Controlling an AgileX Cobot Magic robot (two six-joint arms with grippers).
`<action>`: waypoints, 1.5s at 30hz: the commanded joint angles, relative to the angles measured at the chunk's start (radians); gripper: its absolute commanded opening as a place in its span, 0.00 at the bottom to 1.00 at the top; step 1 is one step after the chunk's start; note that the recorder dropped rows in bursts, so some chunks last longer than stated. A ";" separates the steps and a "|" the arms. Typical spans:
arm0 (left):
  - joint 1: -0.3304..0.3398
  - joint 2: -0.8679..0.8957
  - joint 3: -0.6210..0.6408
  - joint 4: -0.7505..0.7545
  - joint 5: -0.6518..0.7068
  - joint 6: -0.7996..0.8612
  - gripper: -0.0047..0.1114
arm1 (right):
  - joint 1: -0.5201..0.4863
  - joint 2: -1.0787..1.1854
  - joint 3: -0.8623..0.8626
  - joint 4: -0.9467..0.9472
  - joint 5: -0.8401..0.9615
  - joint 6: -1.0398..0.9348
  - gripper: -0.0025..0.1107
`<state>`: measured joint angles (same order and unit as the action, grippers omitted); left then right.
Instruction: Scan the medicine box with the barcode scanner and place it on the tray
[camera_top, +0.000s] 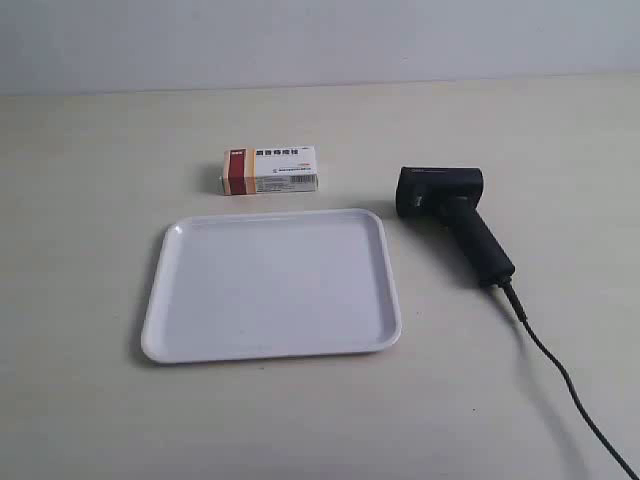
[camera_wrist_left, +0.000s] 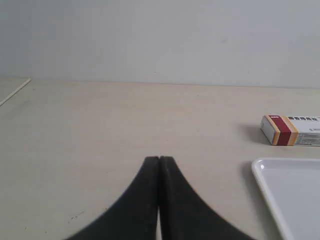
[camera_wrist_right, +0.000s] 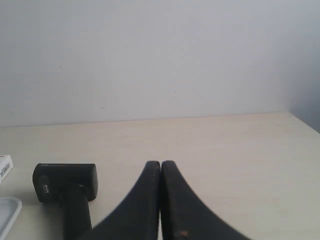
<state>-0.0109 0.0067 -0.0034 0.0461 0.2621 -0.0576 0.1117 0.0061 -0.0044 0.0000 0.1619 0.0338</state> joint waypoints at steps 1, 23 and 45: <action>0.003 -0.007 0.003 -0.001 -0.003 0.005 0.05 | 0.002 -0.006 0.004 0.000 -0.005 -0.006 0.02; 0.003 -0.007 0.003 -0.030 -0.144 -0.046 0.05 | 0.002 -0.006 0.004 -0.014 -0.005 -0.006 0.02; 0.000 1.065 -0.473 0.211 -0.680 -0.325 0.04 | 0.004 -0.006 0.004 0.177 -0.372 0.231 0.02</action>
<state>-0.0109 0.8287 -0.3413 0.0000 -0.5048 -0.1898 0.1117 0.0061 -0.0044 0.1316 -0.1384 0.2047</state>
